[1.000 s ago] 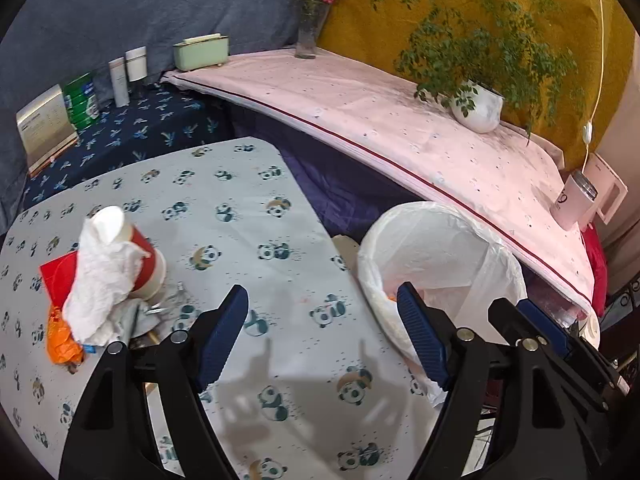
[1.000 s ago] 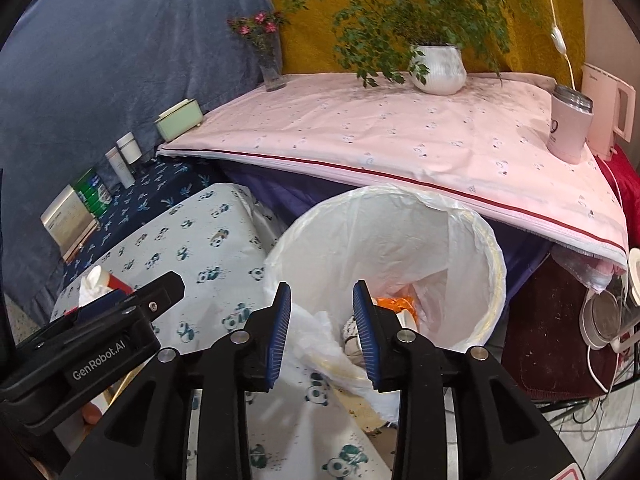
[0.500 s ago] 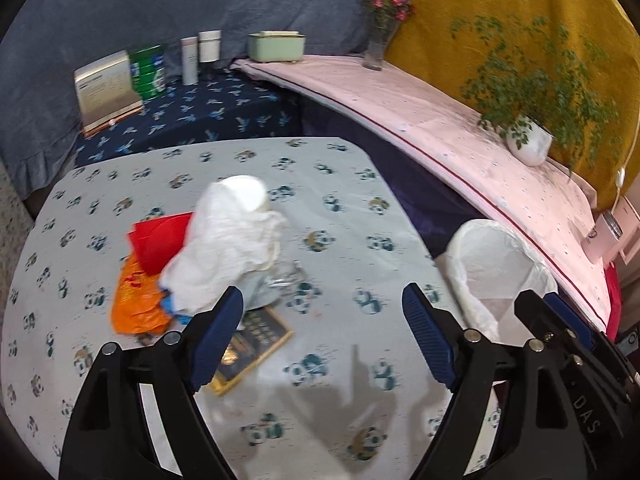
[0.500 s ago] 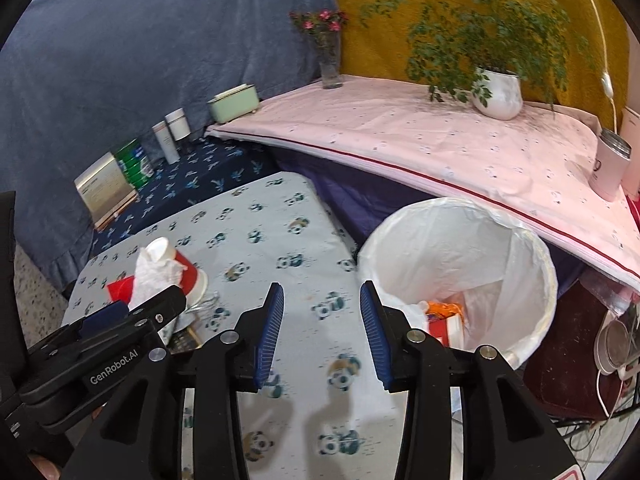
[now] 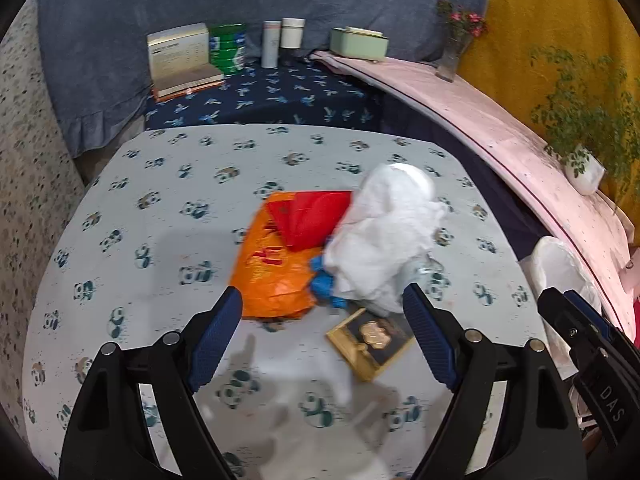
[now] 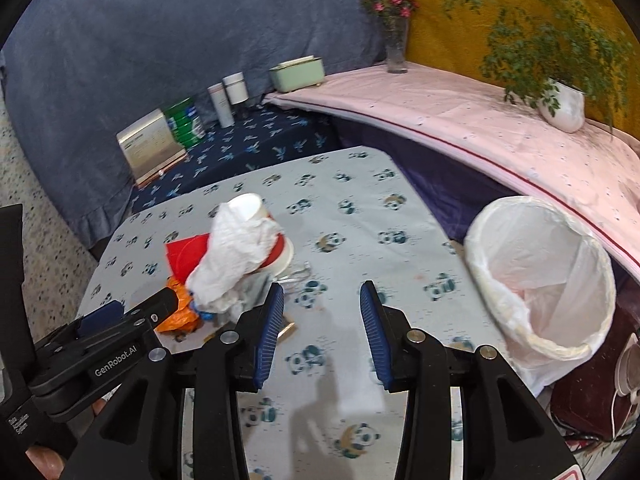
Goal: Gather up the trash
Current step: 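Grasp the white tissue on the paper cup with the right gripper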
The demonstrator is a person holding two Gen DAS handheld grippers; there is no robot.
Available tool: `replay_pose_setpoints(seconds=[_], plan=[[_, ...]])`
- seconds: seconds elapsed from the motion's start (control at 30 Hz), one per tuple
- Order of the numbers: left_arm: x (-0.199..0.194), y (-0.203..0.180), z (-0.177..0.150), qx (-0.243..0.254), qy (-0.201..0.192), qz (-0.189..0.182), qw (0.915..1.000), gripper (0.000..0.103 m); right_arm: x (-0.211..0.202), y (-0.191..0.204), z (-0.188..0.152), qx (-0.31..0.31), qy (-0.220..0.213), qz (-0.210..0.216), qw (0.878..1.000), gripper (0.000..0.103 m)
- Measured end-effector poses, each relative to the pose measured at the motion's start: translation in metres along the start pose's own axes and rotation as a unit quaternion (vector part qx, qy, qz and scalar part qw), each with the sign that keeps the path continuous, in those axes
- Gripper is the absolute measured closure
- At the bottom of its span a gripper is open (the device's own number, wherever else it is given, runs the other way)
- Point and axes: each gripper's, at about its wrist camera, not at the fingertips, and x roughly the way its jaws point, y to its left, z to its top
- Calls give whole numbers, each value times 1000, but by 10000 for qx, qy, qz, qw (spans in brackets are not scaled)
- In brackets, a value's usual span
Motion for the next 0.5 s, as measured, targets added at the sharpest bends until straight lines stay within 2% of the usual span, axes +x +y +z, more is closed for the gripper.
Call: replay_pose_setpoints(seconds=[0.2,0.5], plan=[[5,33,1,-159,1,254,9996,25,23,34,0,-223,173,205,9994,64],[17,58,7,-219,31,448,9988,25,68,67,3,-341,451,445,9974,64]])
